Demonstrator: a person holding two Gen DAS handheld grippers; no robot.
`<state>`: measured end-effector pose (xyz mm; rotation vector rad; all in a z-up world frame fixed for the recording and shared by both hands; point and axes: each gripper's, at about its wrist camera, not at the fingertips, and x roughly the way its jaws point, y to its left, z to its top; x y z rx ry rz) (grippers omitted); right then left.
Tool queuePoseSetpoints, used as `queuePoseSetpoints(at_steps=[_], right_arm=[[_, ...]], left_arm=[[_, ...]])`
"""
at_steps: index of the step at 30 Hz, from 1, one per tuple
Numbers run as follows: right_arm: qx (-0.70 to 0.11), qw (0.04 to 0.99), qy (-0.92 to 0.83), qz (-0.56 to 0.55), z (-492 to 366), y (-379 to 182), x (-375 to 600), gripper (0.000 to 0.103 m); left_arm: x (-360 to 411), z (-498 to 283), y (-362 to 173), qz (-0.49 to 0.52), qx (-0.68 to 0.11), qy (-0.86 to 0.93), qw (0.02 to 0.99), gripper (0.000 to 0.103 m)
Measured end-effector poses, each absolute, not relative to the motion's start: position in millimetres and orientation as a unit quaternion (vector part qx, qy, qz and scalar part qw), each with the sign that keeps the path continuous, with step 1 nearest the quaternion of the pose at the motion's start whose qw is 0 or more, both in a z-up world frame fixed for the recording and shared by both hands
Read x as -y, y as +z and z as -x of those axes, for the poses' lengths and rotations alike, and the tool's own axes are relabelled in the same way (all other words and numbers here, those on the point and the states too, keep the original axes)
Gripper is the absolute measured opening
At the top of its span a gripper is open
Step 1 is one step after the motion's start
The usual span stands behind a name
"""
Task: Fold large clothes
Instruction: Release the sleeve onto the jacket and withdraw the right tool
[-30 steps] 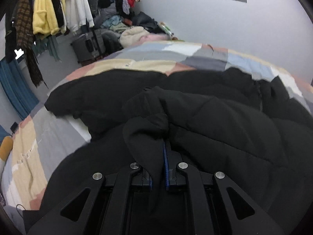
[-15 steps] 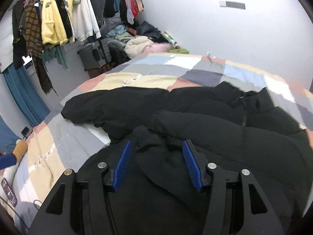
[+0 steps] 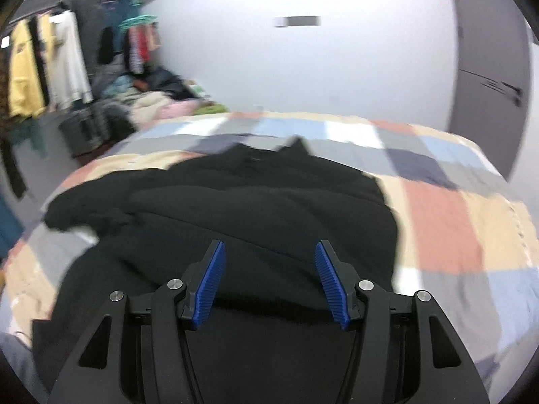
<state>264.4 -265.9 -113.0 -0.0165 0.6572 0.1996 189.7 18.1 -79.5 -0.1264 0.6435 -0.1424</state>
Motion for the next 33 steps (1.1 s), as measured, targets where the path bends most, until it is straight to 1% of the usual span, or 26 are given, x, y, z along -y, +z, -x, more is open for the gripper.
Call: queuePoseSetpoints(at_steps=[5, 12, 15, 19, 20, 23, 28, 33], right_arm=[[-0.345, 0.936, 0.057, -0.026, -269, -148, 315, 0.054], [-0.395, 0.918, 0.030, 0.008, -290, -191, 325, 0.054], [-0.399, 0.917, 0.028, 0.005, -295, -200, 329, 0.057], [-0.385, 0.923, 0.023, 0.007, -299, -202, 330, 0.055], [-0.382, 0.924, 0.025, 0.002, -300, -202, 332, 0.051], [-0.373, 0.927, 0.017, -0.009, -301, -199, 337, 0.047], [-0.354, 0.935, -0.002, -0.023, -299, -188, 345, 0.047], [-0.357, 0.934, -0.006, -0.035, -290, -179, 345, 0.047]], left_arm=[[-12, -192, -84, 0.067, -0.315, -0.073, 0.944, 0.103], [-6, -202, -95, 0.064, -0.330, -0.061, 0.940, 0.103], [-3, -207, -101, 0.058, -0.336, -0.056, 0.939, 0.103], [1, -213, -108, 0.054, -0.344, -0.052, 0.936, 0.103], [2, -215, -110, 0.052, -0.345, -0.052, 0.936, 0.103], [4, -217, -113, 0.047, -0.348, -0.051, 0.935, 0.103], [0, -216, -109, 0.050, -0.346, -0.047, 0.936, 0.103], [-2, -211, -99, 0.052, -0.335, -0.049, 0.939, 0.103]])
